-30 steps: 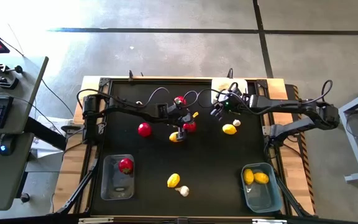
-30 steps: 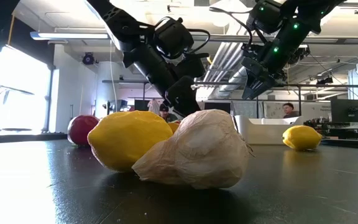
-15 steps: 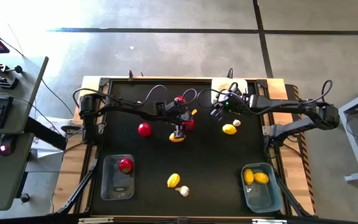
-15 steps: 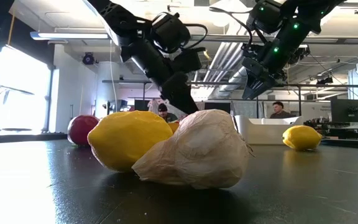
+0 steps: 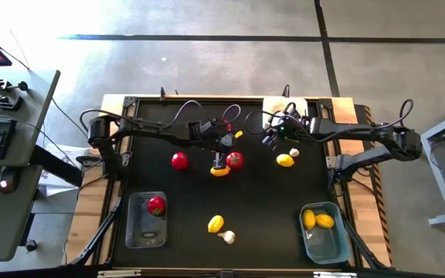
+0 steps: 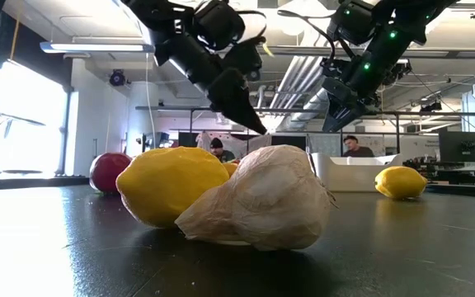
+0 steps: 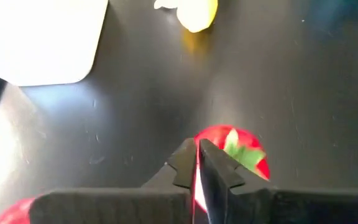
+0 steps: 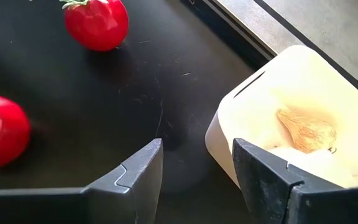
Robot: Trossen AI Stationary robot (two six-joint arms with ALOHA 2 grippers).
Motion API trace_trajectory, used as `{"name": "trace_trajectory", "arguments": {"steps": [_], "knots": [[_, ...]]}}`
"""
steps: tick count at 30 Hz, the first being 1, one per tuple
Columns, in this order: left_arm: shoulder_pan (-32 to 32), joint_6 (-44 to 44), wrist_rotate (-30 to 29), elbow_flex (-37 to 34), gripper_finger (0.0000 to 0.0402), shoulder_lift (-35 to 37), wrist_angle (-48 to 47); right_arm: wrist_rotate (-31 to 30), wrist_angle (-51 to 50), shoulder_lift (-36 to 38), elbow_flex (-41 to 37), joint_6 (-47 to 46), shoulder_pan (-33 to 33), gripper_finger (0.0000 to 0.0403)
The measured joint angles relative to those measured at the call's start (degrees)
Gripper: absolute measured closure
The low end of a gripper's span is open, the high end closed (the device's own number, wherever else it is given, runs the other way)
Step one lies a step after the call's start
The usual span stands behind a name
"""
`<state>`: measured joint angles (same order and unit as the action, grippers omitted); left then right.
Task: Sort produce into baskets
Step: Put the tomato into the transparent bin
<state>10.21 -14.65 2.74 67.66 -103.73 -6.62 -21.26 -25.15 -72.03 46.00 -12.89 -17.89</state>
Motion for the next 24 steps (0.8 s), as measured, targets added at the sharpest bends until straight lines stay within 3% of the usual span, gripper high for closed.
{"name": "trace_trajectory", "arguments": {"steps": [6,12,19,24], "knots": [[0.28,0.83,0.82,0.0,0.035,-0.08,-4.27,1.06,-0.11,0.0,0.0,0.98,0.0,0.0219],[-0.49,1.98,5.44,0.0,0.0252,-0.14,-4.99,3.45,-0.07,0.0,0.0,1.38,0.0,0.0219],[-0.54,4.59,4.18,0.07,0.0133,-1.33,-3.46,3.5,0.15,0.0,0.0,1.33,0.0,0.0219],[-0.55,5.2,3.77,0.0,0.0107,-2.93,-2.25,3.69,0.31,0.0,0.0,1.36,0.0,0.0219]]}}
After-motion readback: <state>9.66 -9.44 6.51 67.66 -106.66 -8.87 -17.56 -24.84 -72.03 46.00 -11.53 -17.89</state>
